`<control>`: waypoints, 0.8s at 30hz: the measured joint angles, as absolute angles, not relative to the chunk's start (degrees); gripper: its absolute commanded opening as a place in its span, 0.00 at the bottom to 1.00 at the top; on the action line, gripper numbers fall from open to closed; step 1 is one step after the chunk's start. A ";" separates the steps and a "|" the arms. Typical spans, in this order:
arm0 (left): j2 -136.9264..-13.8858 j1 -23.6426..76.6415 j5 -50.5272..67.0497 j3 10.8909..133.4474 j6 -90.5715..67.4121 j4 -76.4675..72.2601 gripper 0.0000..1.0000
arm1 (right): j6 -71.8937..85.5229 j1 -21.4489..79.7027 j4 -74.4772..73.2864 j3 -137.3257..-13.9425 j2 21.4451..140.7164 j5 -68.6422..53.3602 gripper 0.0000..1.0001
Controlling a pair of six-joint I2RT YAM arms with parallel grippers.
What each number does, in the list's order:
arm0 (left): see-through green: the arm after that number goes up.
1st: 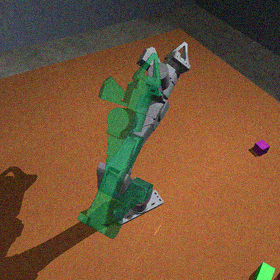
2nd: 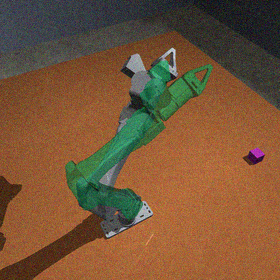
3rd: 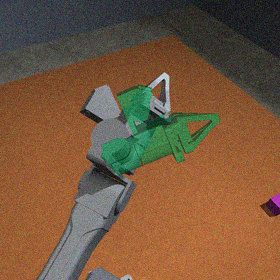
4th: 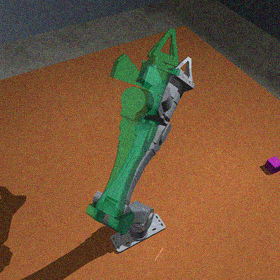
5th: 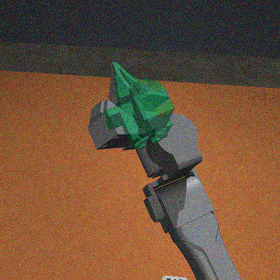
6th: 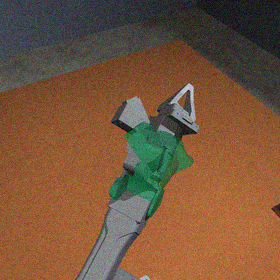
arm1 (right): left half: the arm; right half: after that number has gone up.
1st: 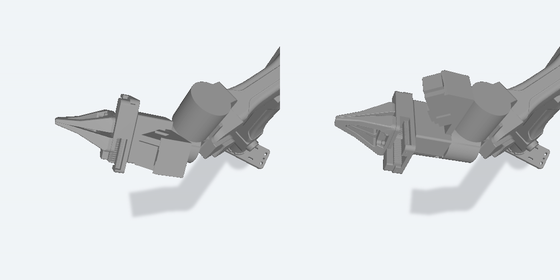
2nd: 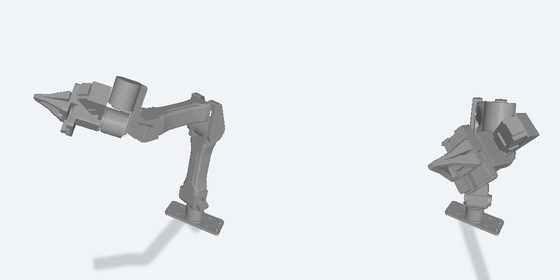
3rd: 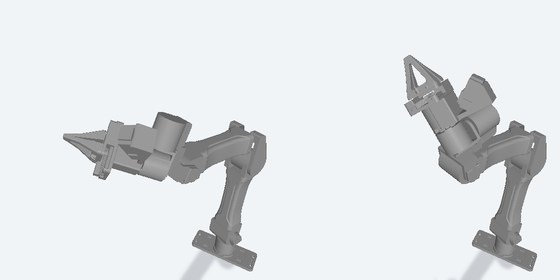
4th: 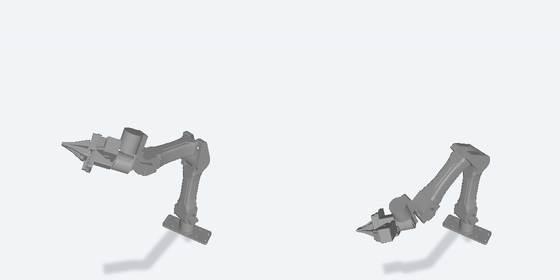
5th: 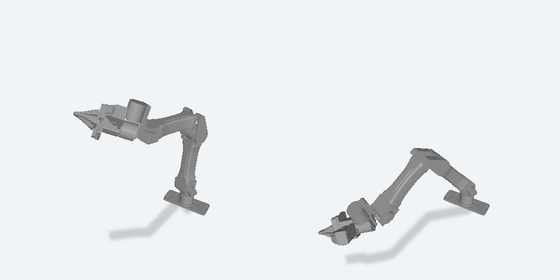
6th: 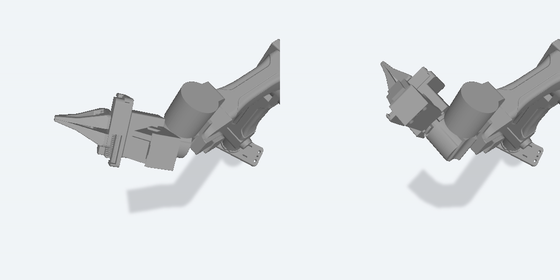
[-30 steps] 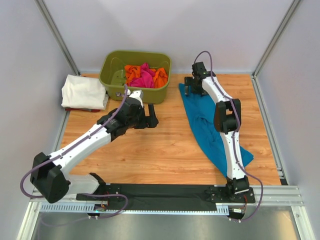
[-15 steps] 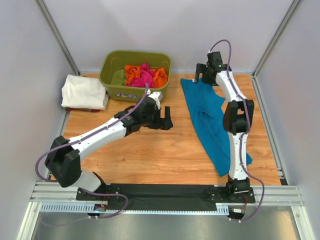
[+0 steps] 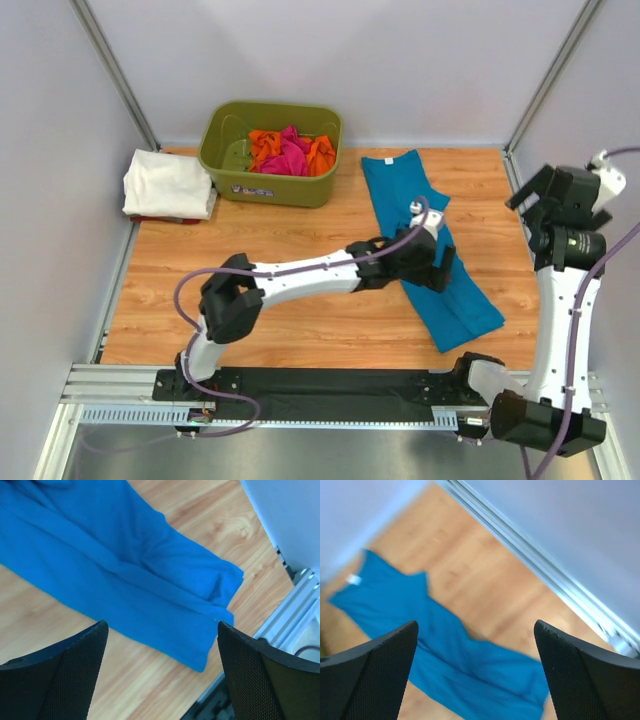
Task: Fold and stack the t-shirts
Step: Fold the tshirt
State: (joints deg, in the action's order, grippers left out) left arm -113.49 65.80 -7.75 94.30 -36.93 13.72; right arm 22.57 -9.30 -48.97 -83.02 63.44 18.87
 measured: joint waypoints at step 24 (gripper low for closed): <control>-132.22 75.24 -12.40 103.72 -65.56 18.90 0.87 | 28.88 -18.76 -60.47 -72.14 50.52 8.23 1.00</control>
State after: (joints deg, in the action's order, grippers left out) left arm -132.22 75.24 -12.40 103.72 -65.56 18.90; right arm 28.88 -18.76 -60.47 -72.14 50.52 8.23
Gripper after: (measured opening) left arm 0.895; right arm 0.998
